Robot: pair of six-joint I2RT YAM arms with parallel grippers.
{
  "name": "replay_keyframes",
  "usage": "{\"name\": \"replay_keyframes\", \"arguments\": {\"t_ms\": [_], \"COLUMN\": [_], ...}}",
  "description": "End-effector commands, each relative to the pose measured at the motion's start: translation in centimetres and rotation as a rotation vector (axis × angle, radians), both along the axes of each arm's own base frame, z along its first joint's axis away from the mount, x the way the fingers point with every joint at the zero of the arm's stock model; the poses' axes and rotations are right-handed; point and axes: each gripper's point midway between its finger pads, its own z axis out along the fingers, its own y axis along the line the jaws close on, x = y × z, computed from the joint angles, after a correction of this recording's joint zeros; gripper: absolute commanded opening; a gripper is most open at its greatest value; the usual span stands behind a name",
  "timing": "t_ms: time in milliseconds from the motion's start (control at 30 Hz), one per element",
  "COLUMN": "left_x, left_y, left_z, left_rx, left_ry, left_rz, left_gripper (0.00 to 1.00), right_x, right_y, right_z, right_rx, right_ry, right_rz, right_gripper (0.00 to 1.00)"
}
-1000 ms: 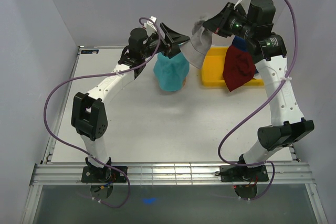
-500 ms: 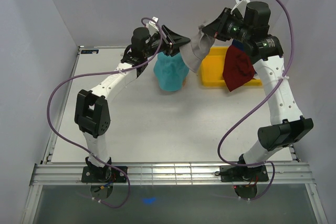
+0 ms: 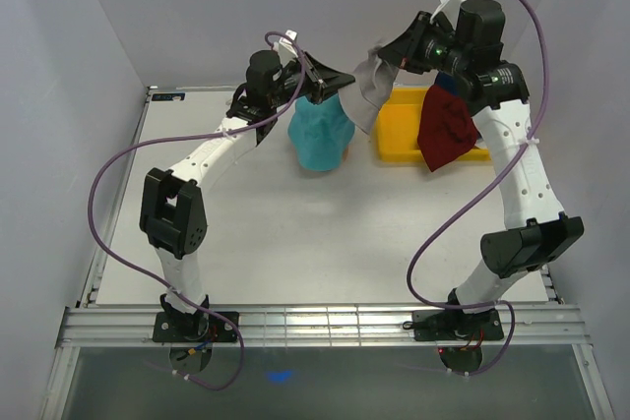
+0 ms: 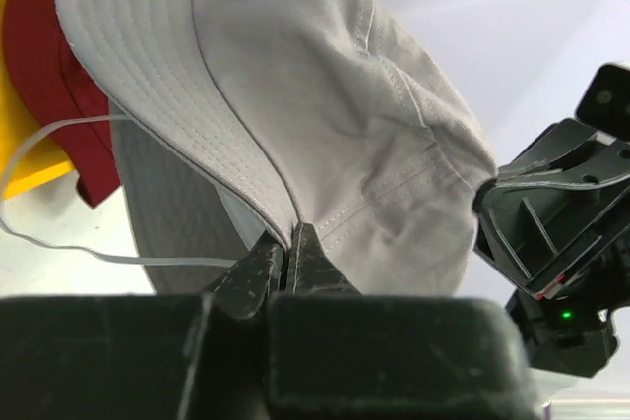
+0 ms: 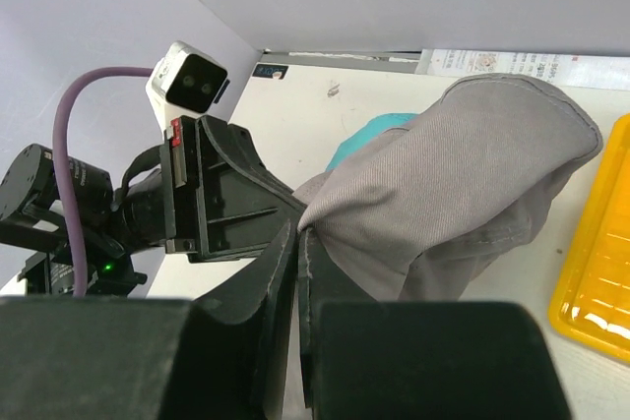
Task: Stack the hats
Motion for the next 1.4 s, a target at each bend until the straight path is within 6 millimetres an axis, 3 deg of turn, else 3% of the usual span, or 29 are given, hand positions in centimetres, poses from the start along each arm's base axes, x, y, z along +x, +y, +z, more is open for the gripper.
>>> {"name": "replay_keyframes", "arguments": {"t_ms": [0, 100, 300, 600, 767, 1100, 1367], "left_x": [-0.6, 0.5, 2.2, 4.4, 5.8, 7.6, 7.8], "left_y": [0.0, 0.1, 1.1, 3.0, 4.7, 8.5, 10.7], "left_z": [3.4, 2.8, 1.1, 2.4, 1.5, -2.3, -5.6], "left_rx": [-0.002, 0.049, 0.079, 0.128, 0.136, 0.165, 0.174], "left_ry": [-0.124, -0.163, -0.197, -0.368, -0.344, -0.291, -0.246], "left_rz": [-0.008, -0.011, -0.043, -0.028, -0.003, 0.062, 0.098], "left_gripper": [0.00, 0.00, 0.00, 0.00, 0.00, 0.00, 0.00], "right_x": [0.5, 0.7, 1.7, 2.4, 2.8, 3.9, 4.1], "right_y": [0.3, 0.6, 1.1, 1.6, 2.2, 5.3, 6.6], "right_z": [1.6, 1.1, -1.6, -3.7, -4.3, -6.0, -6.1], "right_rx": [-0.011, -0.014, -0.048, -0.057, -0.057, -0.088, -0.111], "right_ry": [-0.063, -0.050, -0.006, 0.018, 0.032, 0.036, 0.008], "right_rz": [0.037, 0.067, 0.096, 0.115, 0.133, 0.158, 0.161], "right_gripper": [0.08, 0.08, 0.08, 0.08, 0.08, 0.08, 0.11]}}
